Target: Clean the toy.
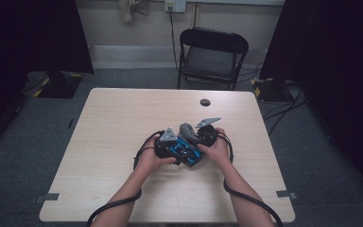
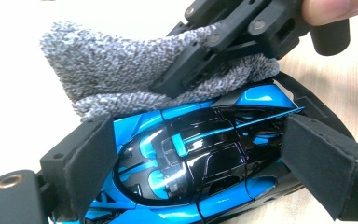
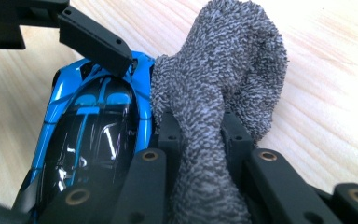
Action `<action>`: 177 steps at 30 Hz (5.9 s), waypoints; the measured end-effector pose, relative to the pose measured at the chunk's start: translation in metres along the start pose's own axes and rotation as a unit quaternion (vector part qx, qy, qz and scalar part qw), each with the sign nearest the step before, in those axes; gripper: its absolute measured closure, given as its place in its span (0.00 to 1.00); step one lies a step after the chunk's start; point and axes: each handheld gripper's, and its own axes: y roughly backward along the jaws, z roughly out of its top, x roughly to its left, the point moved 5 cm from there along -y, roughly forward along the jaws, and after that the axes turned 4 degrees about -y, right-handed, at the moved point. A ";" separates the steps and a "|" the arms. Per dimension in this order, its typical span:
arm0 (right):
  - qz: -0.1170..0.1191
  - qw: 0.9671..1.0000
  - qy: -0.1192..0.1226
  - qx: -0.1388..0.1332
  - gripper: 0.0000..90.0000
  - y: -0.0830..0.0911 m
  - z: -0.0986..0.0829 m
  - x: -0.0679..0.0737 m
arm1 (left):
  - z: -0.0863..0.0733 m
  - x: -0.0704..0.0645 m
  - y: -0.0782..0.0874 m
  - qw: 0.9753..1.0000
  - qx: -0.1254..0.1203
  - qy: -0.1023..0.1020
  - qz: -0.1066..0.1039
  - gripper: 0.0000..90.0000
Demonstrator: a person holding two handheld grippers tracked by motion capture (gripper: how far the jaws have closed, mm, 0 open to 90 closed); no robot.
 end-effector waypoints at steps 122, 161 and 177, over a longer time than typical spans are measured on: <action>-0.002 1.000 0.006 0.002 0.84 -0.005 0.002 0.000 | -0.002 0.002 0.003 1.000 -0.005 0.003 -0.011 0.17; -0.001 1.000 -0.010 -0.004 0.83 0.028 -0.028 -0.005 | -0.001 0.002 0.004 1.000 -0.001 -0.001 -0.018 0.19; -0.002 1.000 -0.025 -0.007 0.83 0.048 -0.047 -0.008 | 0.000 -0.001 0.003 1.000 0.000 -0.004 -0.022 0.20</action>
